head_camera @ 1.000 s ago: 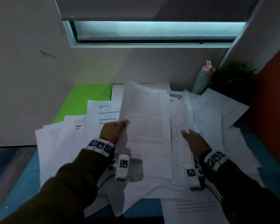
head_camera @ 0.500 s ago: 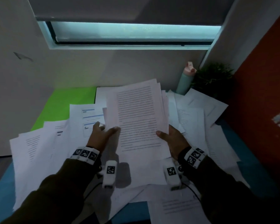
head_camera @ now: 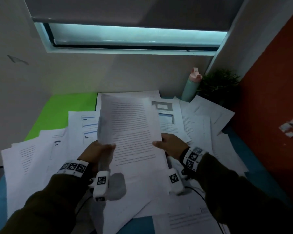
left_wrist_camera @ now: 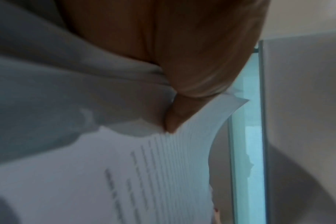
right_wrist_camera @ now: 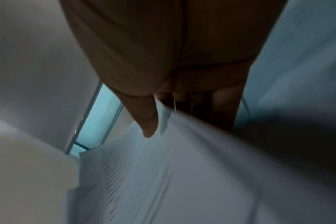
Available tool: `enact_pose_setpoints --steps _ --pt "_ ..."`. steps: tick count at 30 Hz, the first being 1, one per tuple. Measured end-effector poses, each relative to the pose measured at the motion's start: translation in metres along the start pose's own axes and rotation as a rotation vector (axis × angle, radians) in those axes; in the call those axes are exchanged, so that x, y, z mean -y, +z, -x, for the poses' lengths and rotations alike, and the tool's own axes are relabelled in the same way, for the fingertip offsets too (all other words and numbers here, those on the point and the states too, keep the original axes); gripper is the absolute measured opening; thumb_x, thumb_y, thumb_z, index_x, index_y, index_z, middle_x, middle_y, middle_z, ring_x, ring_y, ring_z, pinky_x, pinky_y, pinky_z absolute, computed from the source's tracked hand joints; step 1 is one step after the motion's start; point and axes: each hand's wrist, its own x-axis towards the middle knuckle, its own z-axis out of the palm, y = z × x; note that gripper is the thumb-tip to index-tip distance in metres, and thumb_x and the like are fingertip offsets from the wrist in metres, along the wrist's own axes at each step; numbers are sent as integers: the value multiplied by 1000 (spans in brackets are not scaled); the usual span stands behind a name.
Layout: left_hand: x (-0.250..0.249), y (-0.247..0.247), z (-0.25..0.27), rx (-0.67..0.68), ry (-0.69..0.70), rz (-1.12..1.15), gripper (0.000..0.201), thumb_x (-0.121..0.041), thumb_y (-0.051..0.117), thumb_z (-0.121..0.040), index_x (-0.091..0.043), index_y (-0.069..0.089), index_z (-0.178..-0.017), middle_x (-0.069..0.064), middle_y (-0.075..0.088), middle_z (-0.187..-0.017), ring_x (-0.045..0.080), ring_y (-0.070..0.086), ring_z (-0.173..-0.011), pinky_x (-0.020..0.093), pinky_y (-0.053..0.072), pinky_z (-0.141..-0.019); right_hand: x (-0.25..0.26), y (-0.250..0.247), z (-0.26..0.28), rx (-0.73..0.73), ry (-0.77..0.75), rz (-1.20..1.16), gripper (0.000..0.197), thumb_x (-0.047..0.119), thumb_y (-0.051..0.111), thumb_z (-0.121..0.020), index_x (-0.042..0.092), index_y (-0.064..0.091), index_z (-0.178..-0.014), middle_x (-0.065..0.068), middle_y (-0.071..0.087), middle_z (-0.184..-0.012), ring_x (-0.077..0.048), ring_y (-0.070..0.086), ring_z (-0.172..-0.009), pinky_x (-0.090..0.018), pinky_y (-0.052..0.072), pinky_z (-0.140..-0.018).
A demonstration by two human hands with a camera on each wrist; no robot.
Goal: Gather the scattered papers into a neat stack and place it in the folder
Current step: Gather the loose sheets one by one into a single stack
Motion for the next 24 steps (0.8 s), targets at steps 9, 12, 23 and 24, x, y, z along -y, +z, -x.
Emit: enact_pose_setpoints --steps 9,12,23,24 --pt "16 -3 -14 -137 66 -101 22 -18 77 -80 -6 68 -97 15 70 -82 32 65 -77 44 56 -76 -8 -86 -67 -448 519 80 78 40 74 -79 0 38 -136 -13 55 -121 -30 55 -111 -34 45 -89" --pt "19 -2 -15 -147 101 -152 11 -9 68 -90 -4 67 -99 11 69 -79 26 65 -72 36 54 -73 -8 -88 -81 -452 595 35 86 43 75 -78 -2 31 -136 -9 53 -111 -27 53 -101 -30 41 -78" --pt "23 -9 -20 -133 136 -181 42 -20 77 -81 -2 67 -117 20 72 -106 35 69 -97 52 54 -95 -9 -112 -68 -423 246 294 40 19 64 -88 4 58 -125 -17 60 -128 -30 57 -111 -30 43 -90" --pt "24 -10 -21 -132 140 -176 44 -21 77 -79 -2 66 -118 20 72 -106 35 69 -97 53 53 -96 -13 -120 -63 -437 233 316 40 20 63 -88 5 59 -125 -17 60 -129 -31 57 -113 -32 43 -92"
